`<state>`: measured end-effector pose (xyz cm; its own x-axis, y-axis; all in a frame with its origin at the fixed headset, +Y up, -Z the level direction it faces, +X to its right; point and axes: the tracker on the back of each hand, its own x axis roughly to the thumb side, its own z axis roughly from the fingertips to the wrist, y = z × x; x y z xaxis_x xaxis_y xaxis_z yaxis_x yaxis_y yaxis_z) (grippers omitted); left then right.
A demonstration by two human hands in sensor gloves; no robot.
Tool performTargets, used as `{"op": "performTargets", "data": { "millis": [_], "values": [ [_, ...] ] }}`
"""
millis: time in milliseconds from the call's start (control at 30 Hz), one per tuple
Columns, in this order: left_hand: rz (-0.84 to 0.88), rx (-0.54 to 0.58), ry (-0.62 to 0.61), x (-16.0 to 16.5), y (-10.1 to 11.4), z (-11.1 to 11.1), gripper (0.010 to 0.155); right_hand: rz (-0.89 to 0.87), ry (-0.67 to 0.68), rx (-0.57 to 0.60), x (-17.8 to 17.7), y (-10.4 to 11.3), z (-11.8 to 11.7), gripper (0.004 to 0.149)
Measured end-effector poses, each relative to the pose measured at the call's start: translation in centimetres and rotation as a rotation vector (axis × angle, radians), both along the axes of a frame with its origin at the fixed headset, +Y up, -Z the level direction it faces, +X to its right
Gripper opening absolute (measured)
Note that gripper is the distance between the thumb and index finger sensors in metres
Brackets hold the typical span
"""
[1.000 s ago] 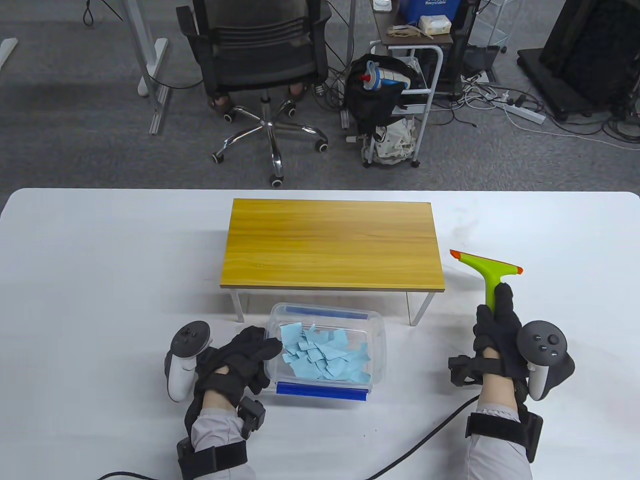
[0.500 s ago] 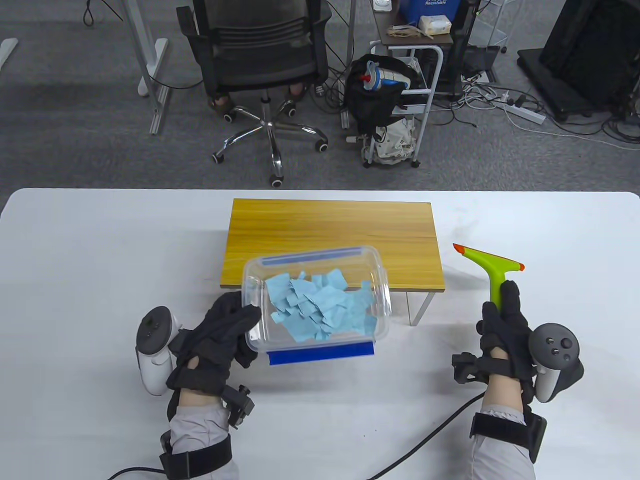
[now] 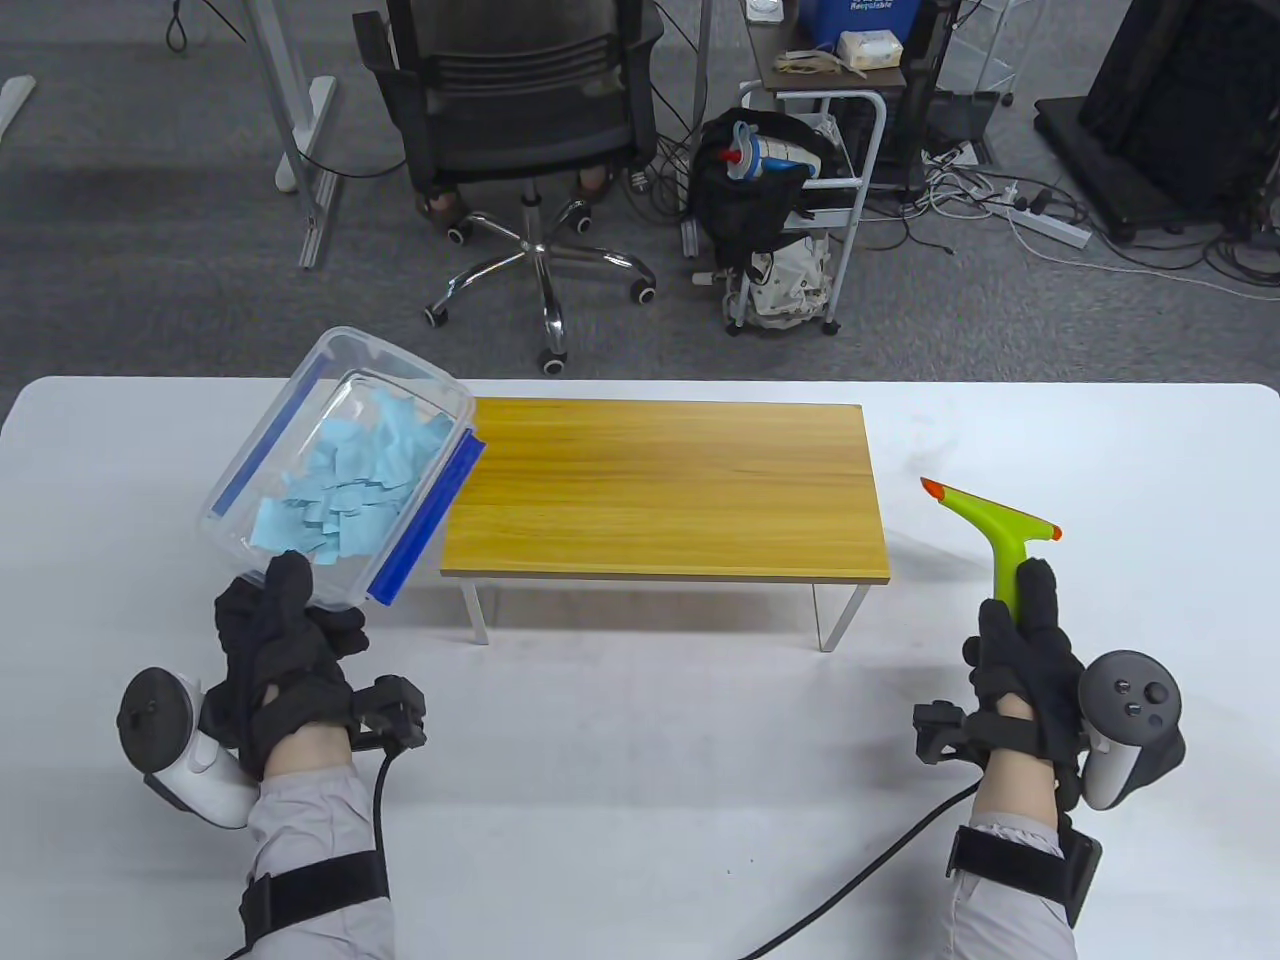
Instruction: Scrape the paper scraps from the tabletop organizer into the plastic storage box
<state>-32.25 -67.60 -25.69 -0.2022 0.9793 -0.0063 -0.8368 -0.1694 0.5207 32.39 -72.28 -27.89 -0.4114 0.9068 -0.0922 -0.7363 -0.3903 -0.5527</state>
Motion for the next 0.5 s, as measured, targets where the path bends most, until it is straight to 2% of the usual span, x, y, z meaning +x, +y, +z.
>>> {"op": "performTargets", "data": {
  "millis": [167,267,500],
  "values": [
    [0.056,-0.133,0.110,-1.1,-3.2,-0.1,0.066,-0.012,-0.001,0.017,0.1,0.2,0.1,0.057],
    [0.065,-0.203,0.130,-1.2,-4.9,-0.3,0.066,-0.012,-0.005,0.017,0.2,0.2,0.1,0.057],
    [0.090,-0.312,0.131,-0.6,-7.3,-1.1,0.066,-0.018,-0.003,0.010,0.2,0.2,0.2,0.057]
  ]
}}
